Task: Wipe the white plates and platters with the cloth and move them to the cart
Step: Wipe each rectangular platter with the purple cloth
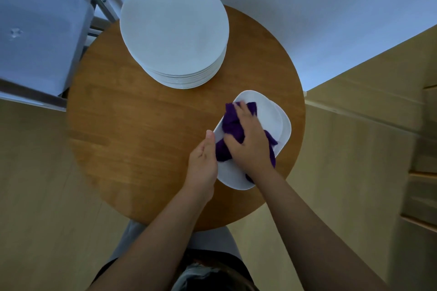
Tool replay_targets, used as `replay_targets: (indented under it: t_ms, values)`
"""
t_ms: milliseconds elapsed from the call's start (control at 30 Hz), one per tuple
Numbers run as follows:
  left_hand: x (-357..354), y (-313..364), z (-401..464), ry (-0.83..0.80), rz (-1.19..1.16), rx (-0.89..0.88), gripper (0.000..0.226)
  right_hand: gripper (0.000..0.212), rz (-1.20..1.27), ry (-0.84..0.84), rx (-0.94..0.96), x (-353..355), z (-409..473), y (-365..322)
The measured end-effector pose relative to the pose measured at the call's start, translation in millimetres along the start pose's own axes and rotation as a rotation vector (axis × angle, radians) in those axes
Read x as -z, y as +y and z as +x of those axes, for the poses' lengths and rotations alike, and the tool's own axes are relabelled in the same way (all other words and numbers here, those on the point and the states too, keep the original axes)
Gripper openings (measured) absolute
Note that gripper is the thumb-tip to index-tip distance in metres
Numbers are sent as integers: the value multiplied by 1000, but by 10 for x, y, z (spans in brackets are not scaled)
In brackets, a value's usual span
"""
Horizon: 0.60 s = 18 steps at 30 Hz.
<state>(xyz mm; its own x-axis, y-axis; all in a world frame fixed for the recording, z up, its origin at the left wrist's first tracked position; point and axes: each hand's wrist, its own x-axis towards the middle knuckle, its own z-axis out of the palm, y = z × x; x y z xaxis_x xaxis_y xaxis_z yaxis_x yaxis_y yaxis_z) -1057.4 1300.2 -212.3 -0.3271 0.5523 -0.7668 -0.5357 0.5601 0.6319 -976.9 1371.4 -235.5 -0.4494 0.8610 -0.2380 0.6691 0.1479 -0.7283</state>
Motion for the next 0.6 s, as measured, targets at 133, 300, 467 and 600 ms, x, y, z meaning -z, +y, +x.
replay_targets:
  t_ms: [133,300,467,600]
  values:
    - [2,46,-33,16,-35,6,44,64,82,-152,6,-59,-335,-79]
    - [75,42,-73,83,-89,82,40,67,179,-289,-63,28,-523,-185]
    - [284,157,-76,141,-85,134,34,57,252,-495,-59,151,-621,-287]
    - [423,326,-77,119,-8,132,35,35,348,-605,-74,288,-603,-395]
